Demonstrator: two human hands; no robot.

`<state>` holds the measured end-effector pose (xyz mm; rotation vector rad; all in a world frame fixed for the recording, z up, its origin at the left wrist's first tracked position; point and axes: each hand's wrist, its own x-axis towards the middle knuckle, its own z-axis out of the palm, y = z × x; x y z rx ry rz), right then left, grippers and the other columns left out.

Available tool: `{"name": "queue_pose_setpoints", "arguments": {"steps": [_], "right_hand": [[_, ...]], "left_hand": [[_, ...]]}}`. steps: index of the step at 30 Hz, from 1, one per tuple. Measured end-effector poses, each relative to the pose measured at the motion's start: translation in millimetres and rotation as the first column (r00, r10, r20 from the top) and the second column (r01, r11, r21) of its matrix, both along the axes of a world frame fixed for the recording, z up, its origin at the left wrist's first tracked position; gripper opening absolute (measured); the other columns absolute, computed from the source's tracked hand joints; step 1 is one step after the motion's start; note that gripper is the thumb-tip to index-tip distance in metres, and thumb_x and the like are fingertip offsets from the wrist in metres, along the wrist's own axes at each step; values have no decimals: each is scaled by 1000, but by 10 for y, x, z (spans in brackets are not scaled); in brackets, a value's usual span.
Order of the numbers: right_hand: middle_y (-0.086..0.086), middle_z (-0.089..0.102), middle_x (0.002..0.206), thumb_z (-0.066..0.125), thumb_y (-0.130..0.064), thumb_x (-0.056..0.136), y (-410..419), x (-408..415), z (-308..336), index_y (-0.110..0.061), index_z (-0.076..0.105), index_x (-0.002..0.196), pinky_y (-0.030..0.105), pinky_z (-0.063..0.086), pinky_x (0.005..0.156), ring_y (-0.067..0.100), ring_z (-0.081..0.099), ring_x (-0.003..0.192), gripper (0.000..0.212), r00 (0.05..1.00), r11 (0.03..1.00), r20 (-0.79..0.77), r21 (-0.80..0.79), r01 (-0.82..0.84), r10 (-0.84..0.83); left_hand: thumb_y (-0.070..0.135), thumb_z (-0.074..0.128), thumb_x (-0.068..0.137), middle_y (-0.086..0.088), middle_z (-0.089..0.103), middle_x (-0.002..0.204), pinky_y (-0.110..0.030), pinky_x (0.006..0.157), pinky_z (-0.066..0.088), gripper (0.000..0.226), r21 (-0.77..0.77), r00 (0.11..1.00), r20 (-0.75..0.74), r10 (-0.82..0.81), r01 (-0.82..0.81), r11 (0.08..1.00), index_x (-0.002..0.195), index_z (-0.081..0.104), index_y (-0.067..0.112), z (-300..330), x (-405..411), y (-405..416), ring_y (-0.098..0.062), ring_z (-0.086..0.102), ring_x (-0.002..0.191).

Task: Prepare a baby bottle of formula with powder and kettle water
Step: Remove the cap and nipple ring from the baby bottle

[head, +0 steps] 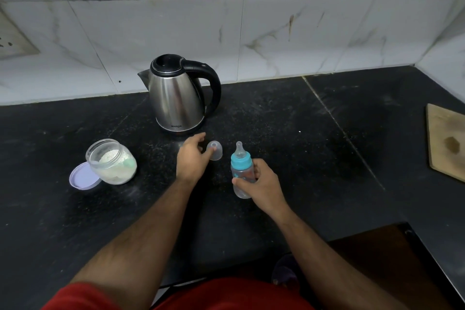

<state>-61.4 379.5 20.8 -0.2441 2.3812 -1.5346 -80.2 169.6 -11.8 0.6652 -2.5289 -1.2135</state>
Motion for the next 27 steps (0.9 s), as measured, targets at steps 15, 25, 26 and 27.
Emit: {"name": "queue_pose_setpoints", "arguments": {"steps": [15,25,26,27], "right_hand": [[-4,74,111,79,-16,83,-539,235,184,-20,66,119,29,56,90,10,69,106,39,953,919,98,-309,-246,288],[-6,71,104,75,-23,78,-883,456,421,-22,59,124,30,57,79,12,69,97,48,879,858,153,-342,-382,452],[-6,70,95,74,-23,76,-907,479,446,-21,60,118,30,57,67,13,69,85,44,878,863,164,-333,-381,451],[-2,68,89,72,-25,75,-923,499,467,-18,61,111,30,53,57,15,67,75,39,869,856,172,-342,-388,463]], "left_hand": [[40,63,86,-3,65,131,-33,101,52,44,647,911,-184,-370,395,652,127,58,25,701,749,-126,-18,62,123],[41,74,76,-17,71,118,-51,102,50,24,724,891,-291,-349,444,528,90,77,21,922,871,-309,-32,65,118],[41,76,75,-18,70,120,-50,102,50,26,743,880,-304,-365,459,487,92,76,21,941,883,-317,-34,63,120],[41,79,74,-21,68,123,-49,101,51,29,773,862,-327,-387,480,415,94,76,20,975,905,-331,-37,61,123]]}}
